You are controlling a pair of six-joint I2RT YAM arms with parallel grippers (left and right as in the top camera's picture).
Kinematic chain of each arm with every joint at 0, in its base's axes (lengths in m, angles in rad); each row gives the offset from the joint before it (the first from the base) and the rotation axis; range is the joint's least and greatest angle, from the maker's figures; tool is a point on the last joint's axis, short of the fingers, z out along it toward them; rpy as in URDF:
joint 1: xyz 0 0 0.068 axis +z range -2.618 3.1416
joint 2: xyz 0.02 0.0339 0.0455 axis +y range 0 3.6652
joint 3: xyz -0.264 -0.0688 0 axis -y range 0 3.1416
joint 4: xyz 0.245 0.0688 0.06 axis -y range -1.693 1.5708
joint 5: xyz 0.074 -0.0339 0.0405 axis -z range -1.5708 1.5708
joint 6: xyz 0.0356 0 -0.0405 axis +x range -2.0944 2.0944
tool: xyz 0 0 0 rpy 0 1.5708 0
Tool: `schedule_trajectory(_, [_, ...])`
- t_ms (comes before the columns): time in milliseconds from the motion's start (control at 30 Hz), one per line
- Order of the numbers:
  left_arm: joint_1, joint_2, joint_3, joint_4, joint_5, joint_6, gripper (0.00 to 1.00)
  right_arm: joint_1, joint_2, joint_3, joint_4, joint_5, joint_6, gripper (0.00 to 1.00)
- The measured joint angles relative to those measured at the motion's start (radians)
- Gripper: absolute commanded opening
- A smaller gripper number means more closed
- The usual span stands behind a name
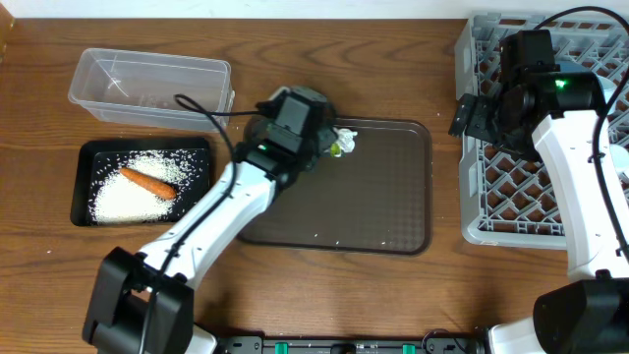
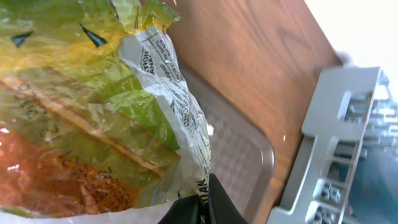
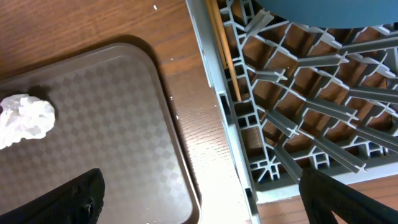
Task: Sort waste into correct bins and load items into the dishwasher rack
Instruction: 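Carry the wrapper to the clear plastic bin and release it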
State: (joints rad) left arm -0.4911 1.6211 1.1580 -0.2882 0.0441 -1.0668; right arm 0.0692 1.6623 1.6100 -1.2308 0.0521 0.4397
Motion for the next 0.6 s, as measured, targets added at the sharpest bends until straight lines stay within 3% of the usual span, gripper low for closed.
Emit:
schedule_trajectory(200, [0.097,-0.003,0.0,0.002,-0.07,0.021,0.06,0.0,0.0,0.0,0.0,0.0,0.0,0.99])
schedule_trajectory(400, [0.175,-0.003,0.0,0.054,-0.239,0.048,0.06,0.0,0.0,0.0,0.0,0.0,0.0,0.99])
schedule_trajectory(600, [0.258,-0.003,0.0,0.217,-0.33,0.099,0.06,0.0,0.0,0.0,0.0,0.0,0.0,0.99])
